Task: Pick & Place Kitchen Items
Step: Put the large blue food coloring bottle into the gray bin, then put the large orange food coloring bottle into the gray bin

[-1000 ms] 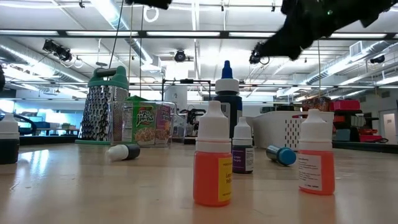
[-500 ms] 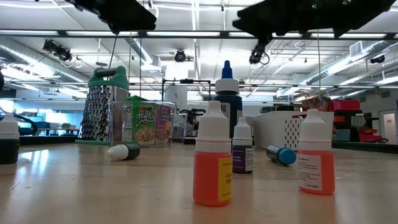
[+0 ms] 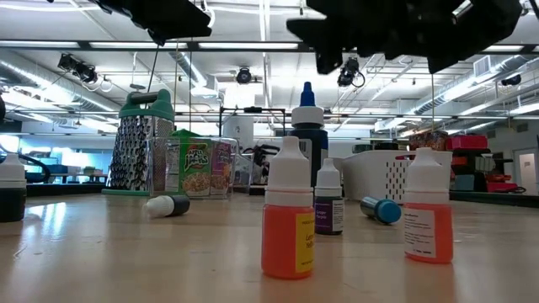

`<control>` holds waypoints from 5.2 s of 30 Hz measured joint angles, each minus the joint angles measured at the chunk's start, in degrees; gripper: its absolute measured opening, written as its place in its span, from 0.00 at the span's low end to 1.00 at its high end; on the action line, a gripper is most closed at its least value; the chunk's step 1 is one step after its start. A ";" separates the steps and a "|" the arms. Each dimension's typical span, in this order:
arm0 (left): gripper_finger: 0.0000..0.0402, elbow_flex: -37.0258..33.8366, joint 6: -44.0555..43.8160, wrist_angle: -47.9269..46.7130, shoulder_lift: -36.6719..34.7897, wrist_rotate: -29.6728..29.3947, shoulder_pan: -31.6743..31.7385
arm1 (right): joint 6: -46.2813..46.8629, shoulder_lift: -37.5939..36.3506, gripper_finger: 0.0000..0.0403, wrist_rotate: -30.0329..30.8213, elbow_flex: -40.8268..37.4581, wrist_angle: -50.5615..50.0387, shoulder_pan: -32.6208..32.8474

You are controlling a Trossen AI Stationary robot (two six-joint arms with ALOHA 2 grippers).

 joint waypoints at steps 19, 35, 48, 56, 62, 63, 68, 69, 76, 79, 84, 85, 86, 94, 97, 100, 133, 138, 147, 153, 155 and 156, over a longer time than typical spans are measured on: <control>0.44 -0.02 -1.10 0.15 0.02 -1.50 0.00 | 3.39 13.87 0.61 5.99 8.78 -17.98 5.53; 0.44 -0.02 -1.41 0.71 0.02 -1.05 0.00 | 6.35 12.24 0.29 6.34 8.83 -15.57 2.29; 0.44 -0.02 -2.87 3.30 0.04 -1.07 0.00 | -1.41 -7.27 0.31 48.43 8.81 -23.30 -10.85; 0.44 -0.02 -2.84 3.45 0.04 -1.07 0.02 | 0.86 -8.07 0.31 43.71 8.81 -26.33 -27.25; 0.44 -0.02 -2.01 3.43 0.04 -1.09 0.02 | 3.36 -3.61 0.31 36.74 8.78 -26.11 -36.16; 0.44 -0.02 -1.69 3.41 0.04 -1.09 0.02 | 3.47 -2.79 0.31 34.93 8.78 -26.12 -37.26; 0.44 -0.02 -1.11 3.45 0.04 -1.09 0.02 | 3.37 2.35 0.31 31.09 8.78 -24.44 -40.57; 0.44 -0.02 -1.23 3.43 0.04 -1.09 0.02 | 3.35 3.33 0.31 31.37 8.78 -24.46 -41.01; 0.44 -0.02 -1.34 3.40 0.04 -1.09 0.02 | 4.75 6.75 0.33 31.48 8.78 -23.71 -42.90; 0.44 -0.02 -1.34 3.38 0.04 -1.09 0.02 | 4.16 6.90 0.36 31.46 8.78 -23.74 -43.30; 0.44 -0.02 -1.35 3.38 0.04 -1.09 0.02 | 4.03 6.90 0.42 31.54 8.78 -23.63 -43.99; 0.44 -0.02 -1.34 3.38 0.04 -1.09 0.02 | 4.03 6.90 0.43 31.54 8.78 -23.63 -44.09; 0.44 -0.02 -1.36 3.38 0.04 -1.09 0.02 | 4.03 6.90 0.44 31.59 8.78 -23.64 -44.17; 0.44 -0.02 -1.07 3.31 0.04 -1.11 0.02 | 4.05 6.28 0.46 31.57 8.78 -20.74 -43.68; 0.44 -0.02 -0.84 3.30 0.04 -1.09 0.02 | 4.10 3.44 0.46 31.76 8.78 -19.89 -42.76; 0.44 -0.02 -1.39 3.27 0.04 -1.09 0.02 | 4.08 -0.63 0.46 31.54 8.78 -20.75 -41.07; 0.44 -0.02 0.16 3.34 0.04 -1.09 0.02 | 6.76 -16.36 0.46 23.06 4.35 -36.65 -11.09; 0.44 -0.02 0.16 3.32 0.04 -1.09 0.02 | 4.84 -16.36 0.46 23.06 4.33 -37.53 -11.07; 0.44 -0.02 0.16 3.32 0.04 -1.09 0.01 | 4.80 -16.36 0.46 23.06 4.33 -39.08 -11.09; 0.44 -0.02 0.16 3.34 0.04 -1.09 0.00 | 4.78 -16.36 0.46 23.06 4.33 -39.30 -11.09; 0.44 -0.02 0.16 3.32 0.04 -1.08 0.01 | 4.78 -16.36 0.46 23.06 4.33 -39.30 -11.09; 0.44 -0.02 0.16 3.34 0.04 -1.09 0.00 | 4.78 -16.35 0.46 23.06 4.33 -39.30 -11.09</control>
